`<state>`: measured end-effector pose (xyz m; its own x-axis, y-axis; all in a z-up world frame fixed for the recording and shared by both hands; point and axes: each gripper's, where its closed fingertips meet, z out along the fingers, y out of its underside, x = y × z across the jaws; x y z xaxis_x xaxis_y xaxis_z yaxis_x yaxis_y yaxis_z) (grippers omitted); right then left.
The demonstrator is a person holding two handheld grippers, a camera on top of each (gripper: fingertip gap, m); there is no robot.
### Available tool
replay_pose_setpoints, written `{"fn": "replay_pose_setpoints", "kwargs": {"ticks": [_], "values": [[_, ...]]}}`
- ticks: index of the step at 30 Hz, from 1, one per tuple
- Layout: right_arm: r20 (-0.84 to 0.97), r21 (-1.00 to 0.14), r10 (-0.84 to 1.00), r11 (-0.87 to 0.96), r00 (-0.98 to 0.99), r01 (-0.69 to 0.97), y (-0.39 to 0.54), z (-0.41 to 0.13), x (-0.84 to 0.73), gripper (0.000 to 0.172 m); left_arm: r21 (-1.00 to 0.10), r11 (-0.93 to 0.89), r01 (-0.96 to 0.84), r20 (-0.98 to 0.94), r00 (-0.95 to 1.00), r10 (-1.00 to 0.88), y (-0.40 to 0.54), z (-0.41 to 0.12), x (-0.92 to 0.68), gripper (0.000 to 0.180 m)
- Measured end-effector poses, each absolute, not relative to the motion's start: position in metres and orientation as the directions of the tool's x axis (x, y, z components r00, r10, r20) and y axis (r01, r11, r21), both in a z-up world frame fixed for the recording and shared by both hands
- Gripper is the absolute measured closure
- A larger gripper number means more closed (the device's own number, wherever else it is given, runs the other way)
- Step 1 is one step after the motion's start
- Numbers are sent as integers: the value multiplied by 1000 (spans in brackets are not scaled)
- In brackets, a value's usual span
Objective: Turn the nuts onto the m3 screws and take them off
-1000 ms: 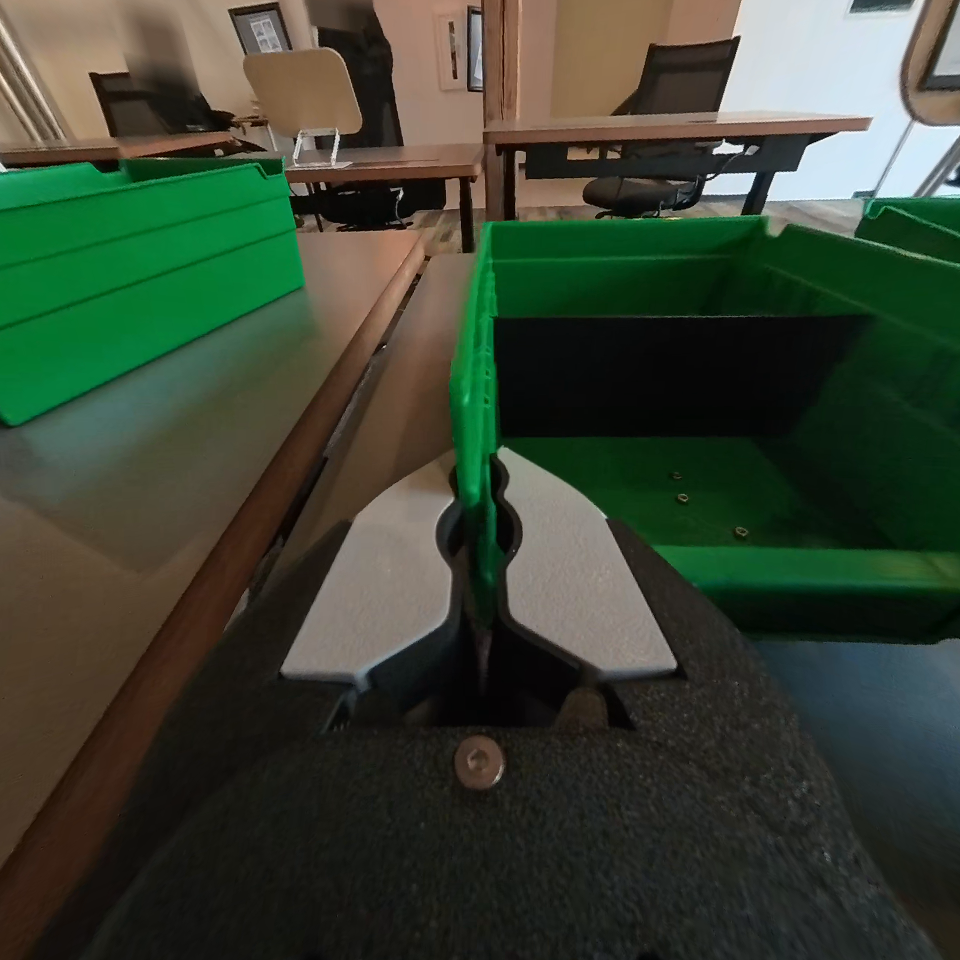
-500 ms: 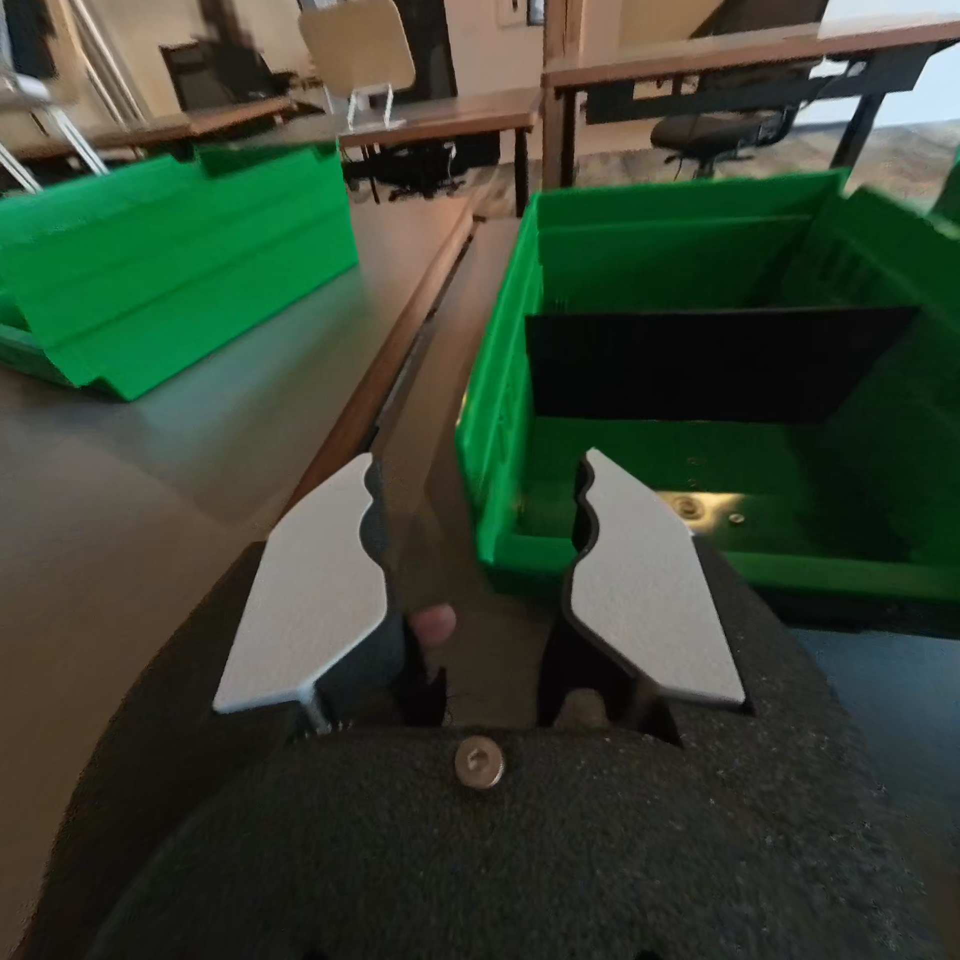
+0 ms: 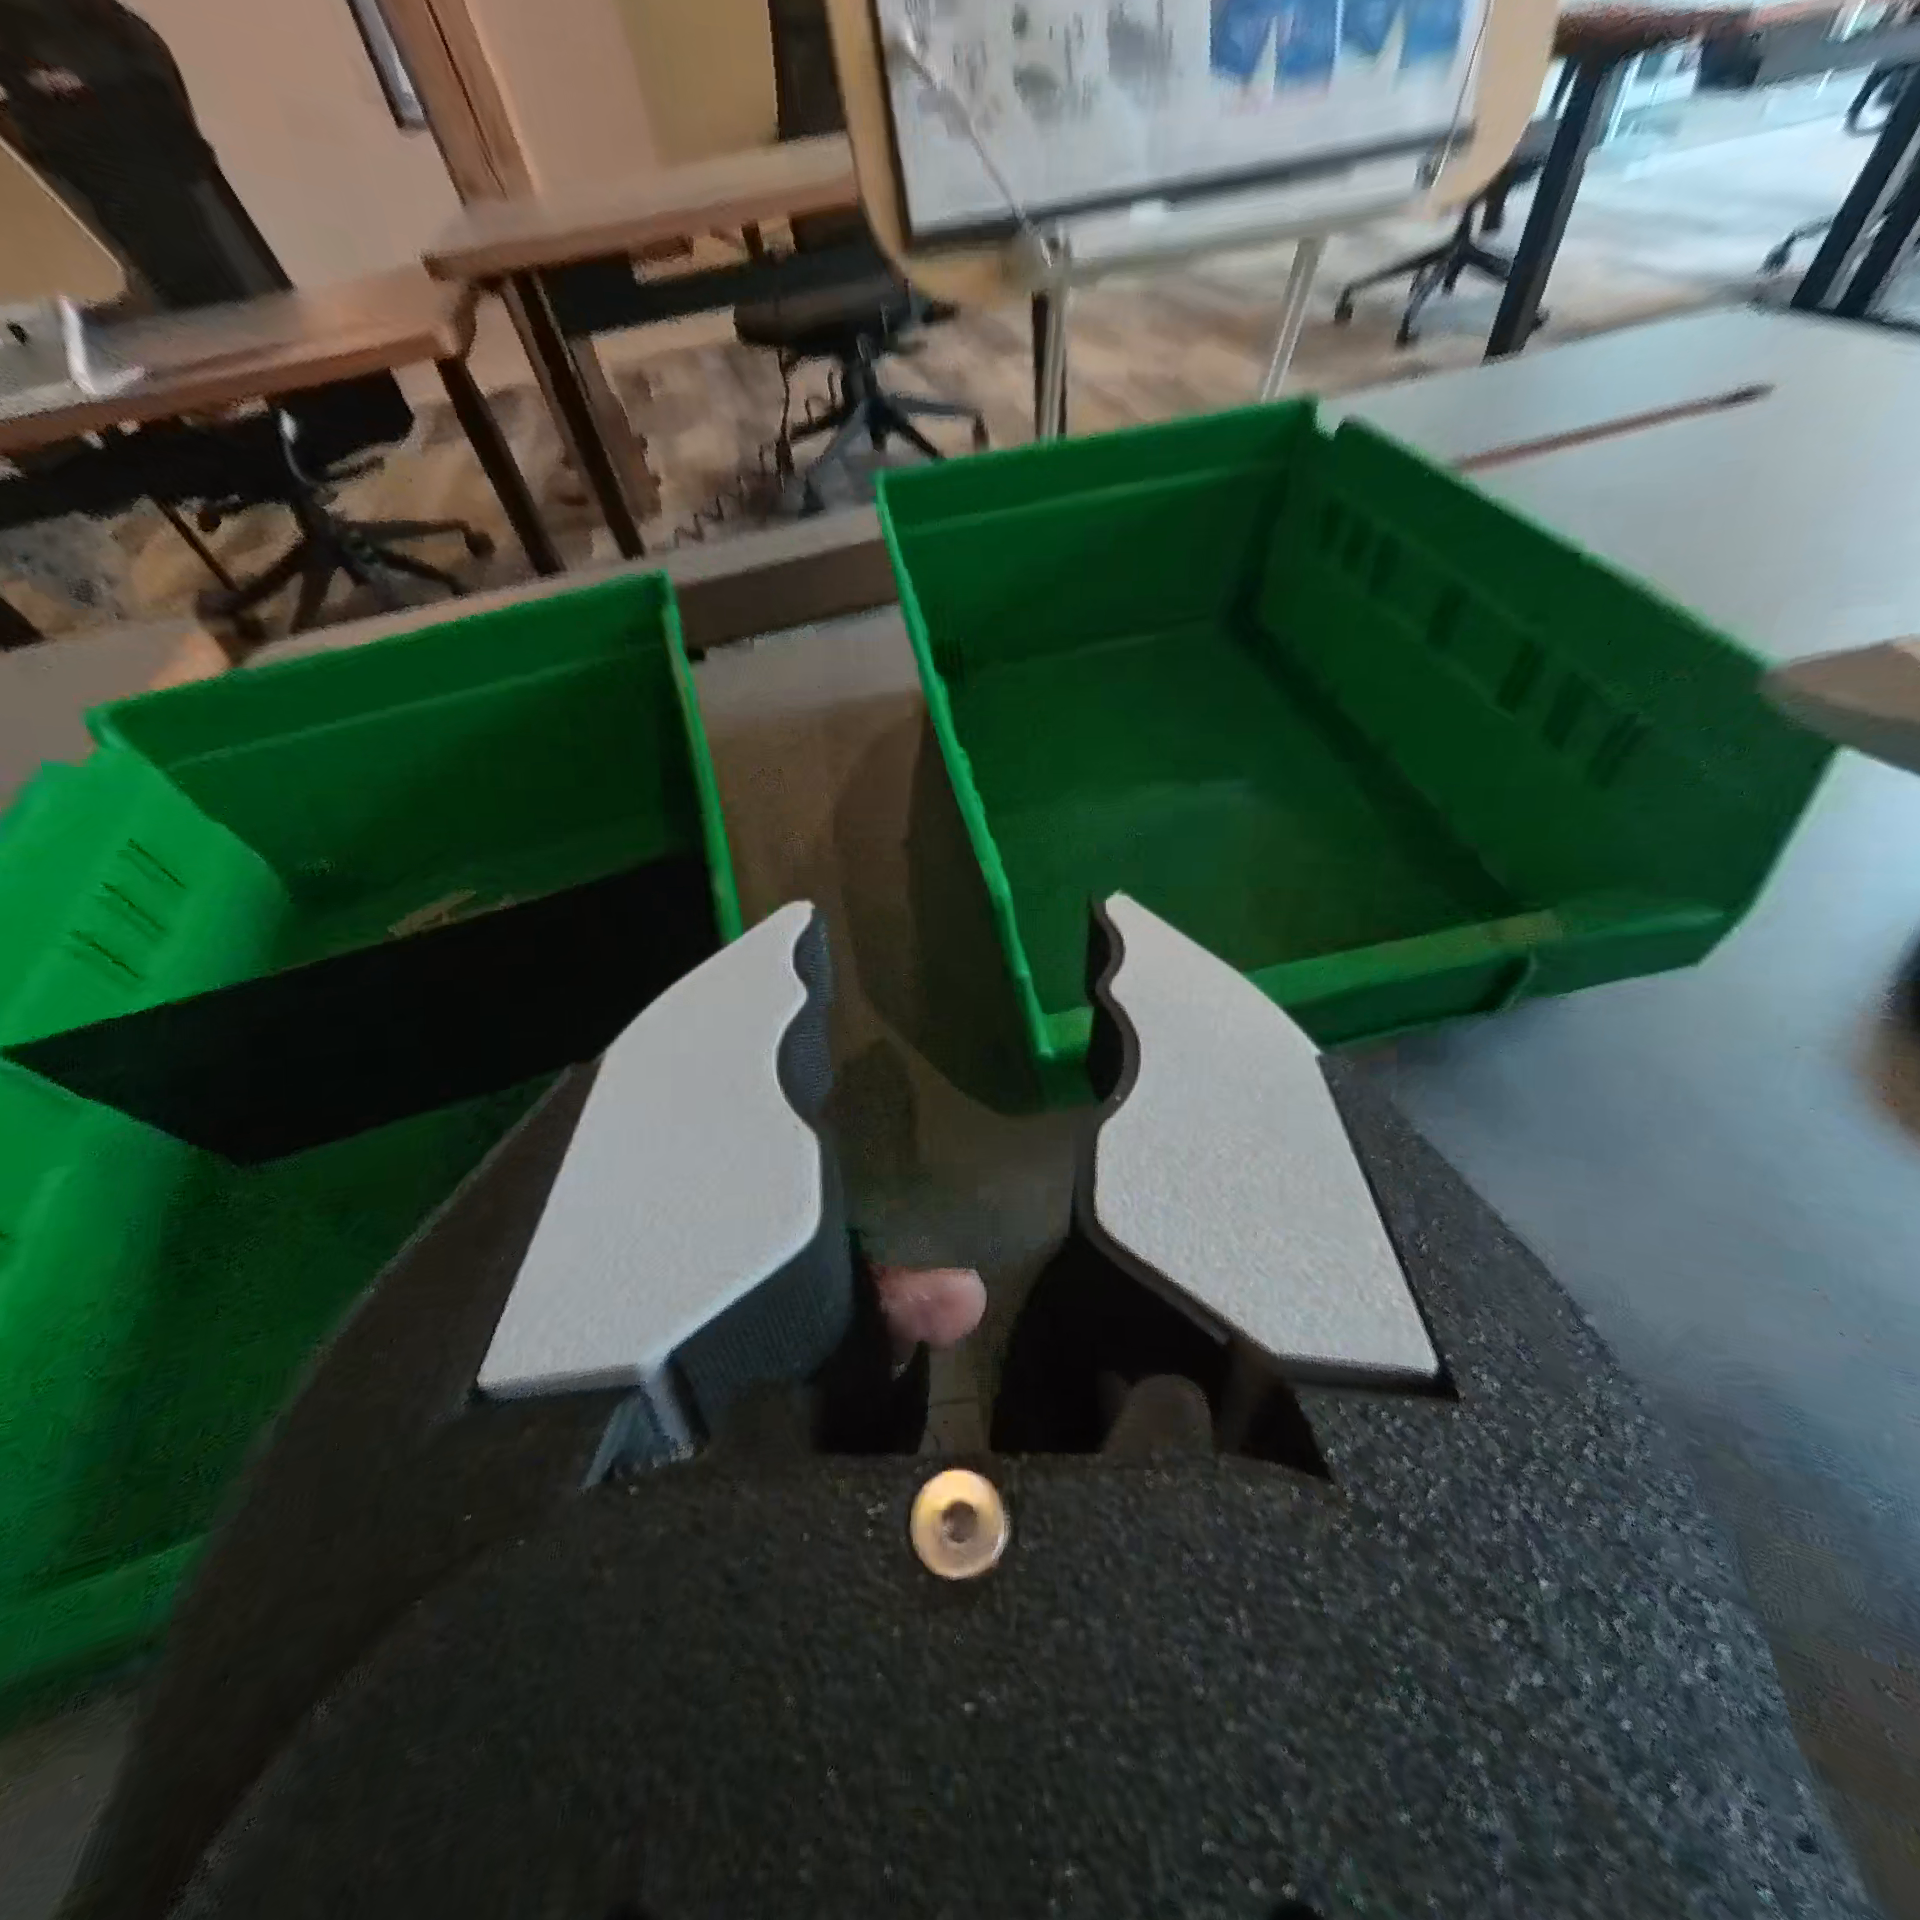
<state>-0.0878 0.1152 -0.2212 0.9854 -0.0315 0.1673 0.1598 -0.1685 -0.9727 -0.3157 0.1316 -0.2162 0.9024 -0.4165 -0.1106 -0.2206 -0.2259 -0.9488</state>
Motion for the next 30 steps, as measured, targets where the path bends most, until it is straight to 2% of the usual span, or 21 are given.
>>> {"fn": "replay_pose_setpoints", "kwargs": {"ticks": [5,17,18,19,20,21,30], "values": [[132,-955,2,-268,991,128,128,-253,-78,106,-915,-322,-244,-98,908,-408,153,-247,-293,137],[86,-937,108,-329,990,117,154,-272,-88,113,-869,-401,-289,-167,935,-314,186,-278,-284,148],[90,-936,113,-330,989,123,154,-273,-89,116,-870,-401,-288,-167,936,-310,187,-280,-284,154],[102,-934,119,-329,988,136,155,-273,-90,132,-872,-395,-289,-171,936,-306,188,-280,-285,167],[118,-933,125,-326,985,153,155,-274,-90,155,-875,-389,-287,-166,934,-316,188,-279,-284,175],[135,-930,98,-331,986,160,156,-274,-87,160,-879,-388,-278,-153,934,-324,187,-279,-281,176],[218,-921,51,-319,975,222,151,-268,-63,166,-908,-245,-340,-228,891,-392,175,-263,-256,175]]}}
